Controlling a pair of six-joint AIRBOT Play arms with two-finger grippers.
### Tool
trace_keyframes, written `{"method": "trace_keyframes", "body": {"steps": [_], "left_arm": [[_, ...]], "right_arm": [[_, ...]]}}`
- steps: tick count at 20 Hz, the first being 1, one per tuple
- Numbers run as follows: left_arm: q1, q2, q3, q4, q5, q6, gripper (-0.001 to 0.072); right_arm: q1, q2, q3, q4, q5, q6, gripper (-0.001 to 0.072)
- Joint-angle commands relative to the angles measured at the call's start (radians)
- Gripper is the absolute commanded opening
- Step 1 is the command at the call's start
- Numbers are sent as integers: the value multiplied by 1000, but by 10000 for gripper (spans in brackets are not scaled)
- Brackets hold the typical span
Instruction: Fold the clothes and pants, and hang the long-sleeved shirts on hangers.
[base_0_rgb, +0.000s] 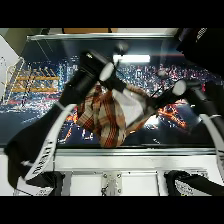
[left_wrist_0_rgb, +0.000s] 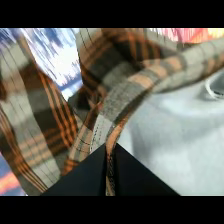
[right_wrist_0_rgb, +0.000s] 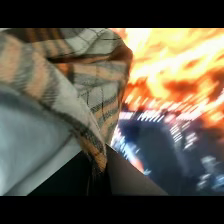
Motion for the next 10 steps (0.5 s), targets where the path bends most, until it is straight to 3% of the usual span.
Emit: {"method": "trace_keyframes", "body": {"steps": [1,5,10], "left_arm": [[1,194,86,67,154,-4,29],[-101,523,-121,67,526,-77,29],[-246,667,-163,79,812,-87,29]], "right_arm": [[-3,168,288,-92,41,21,35],[-2,336,574,5,-37,35,34],[-3,487,615,117,-224,35,34]]}}
